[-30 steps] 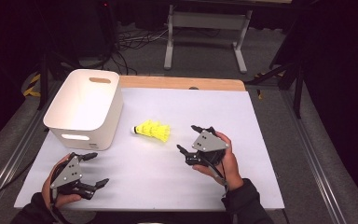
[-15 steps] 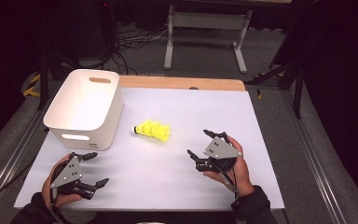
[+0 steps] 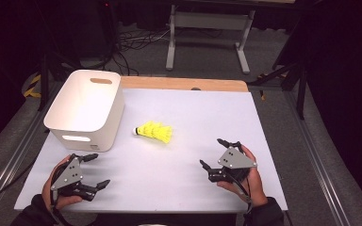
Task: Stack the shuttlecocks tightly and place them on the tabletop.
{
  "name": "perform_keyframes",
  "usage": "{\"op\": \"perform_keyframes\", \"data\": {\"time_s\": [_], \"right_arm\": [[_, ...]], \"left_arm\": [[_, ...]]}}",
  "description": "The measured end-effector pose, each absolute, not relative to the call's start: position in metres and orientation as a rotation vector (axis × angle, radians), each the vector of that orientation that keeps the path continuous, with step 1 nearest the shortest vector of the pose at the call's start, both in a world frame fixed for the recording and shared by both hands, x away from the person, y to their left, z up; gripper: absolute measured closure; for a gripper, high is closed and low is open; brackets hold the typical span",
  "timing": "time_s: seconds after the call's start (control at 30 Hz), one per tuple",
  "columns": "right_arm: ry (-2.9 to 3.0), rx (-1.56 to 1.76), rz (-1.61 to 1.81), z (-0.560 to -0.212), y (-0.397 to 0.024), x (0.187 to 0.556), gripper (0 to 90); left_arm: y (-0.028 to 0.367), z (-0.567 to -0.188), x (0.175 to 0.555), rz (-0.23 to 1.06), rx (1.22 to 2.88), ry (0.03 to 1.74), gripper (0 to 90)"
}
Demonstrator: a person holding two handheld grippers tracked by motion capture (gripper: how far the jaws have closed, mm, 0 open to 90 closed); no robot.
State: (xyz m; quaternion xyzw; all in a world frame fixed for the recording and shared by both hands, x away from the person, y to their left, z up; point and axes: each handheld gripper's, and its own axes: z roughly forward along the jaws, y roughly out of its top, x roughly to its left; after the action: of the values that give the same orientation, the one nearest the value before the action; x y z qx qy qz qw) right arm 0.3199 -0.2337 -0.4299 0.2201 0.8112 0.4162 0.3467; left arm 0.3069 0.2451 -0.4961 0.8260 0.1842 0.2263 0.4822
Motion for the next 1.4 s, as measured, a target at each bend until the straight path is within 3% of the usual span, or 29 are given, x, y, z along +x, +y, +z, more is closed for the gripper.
{"op": "perform_keyframes", "data": {"time_s": [0.8,1.4], "right_arm": [[2.123,0.693,1.058,-0.469,-0.266,0.312,9.6],[2.183,0.701,1.124,-0.47,-0.241,0.329,9.6]], "left_arm": [[0.245,-0.496,0.307,0.561,2.003,0.454,6.9],[0.245,-0.496,0.308,0.563,2.003,0.457,6.5]]}}
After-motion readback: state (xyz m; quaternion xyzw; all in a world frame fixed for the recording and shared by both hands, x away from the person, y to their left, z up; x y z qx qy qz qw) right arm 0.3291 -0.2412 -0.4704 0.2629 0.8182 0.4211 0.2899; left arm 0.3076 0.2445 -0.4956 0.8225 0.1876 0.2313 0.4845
